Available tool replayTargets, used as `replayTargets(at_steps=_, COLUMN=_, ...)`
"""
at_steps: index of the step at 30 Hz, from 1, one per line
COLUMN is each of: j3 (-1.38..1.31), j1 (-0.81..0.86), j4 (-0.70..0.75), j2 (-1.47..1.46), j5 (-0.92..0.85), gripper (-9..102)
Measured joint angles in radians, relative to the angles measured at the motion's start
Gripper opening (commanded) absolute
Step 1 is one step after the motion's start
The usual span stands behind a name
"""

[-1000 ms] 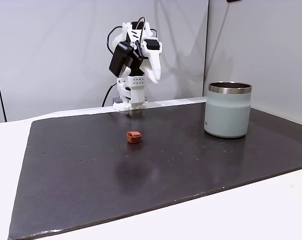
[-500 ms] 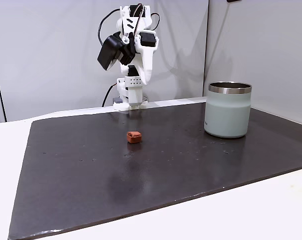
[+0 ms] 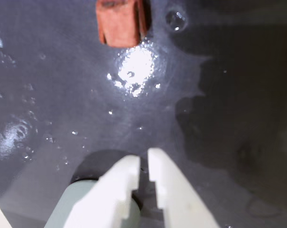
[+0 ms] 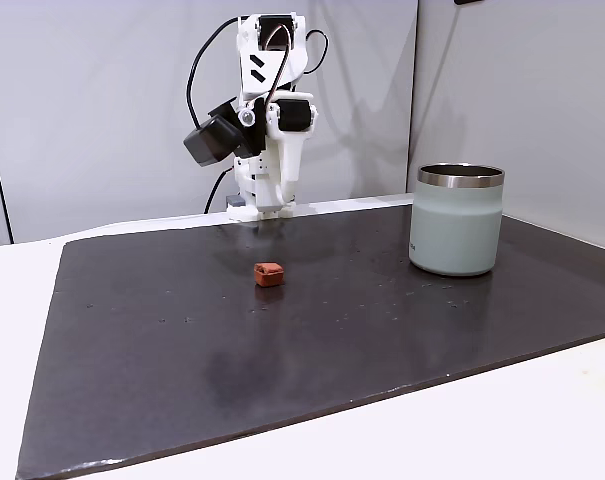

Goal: Grasp a cube and put it in the cup.

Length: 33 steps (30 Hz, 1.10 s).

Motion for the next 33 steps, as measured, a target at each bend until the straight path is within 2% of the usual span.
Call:
replayTargets(at_steps=10, j3=-0.089, j1=0.031, j4=0.086, j2=-0.104, j5=-0.018, gripper=1)
replayTargets(at_steps=19, j3=-0.275, j1=0.075, j4=0.216, j2=-0.258, j5=-0.025, gripper=22)
replayTargets(at_steps=23, j3=-0.325, j1=0.078, j4=0.262, j2=-0.313, j5=-0.028, gripper=24)
replayTargets(at_steps=33, j3=-0.4, j1=0.095, j4=0.275, j2=-0.377, j5=-0.037, gripper=27)
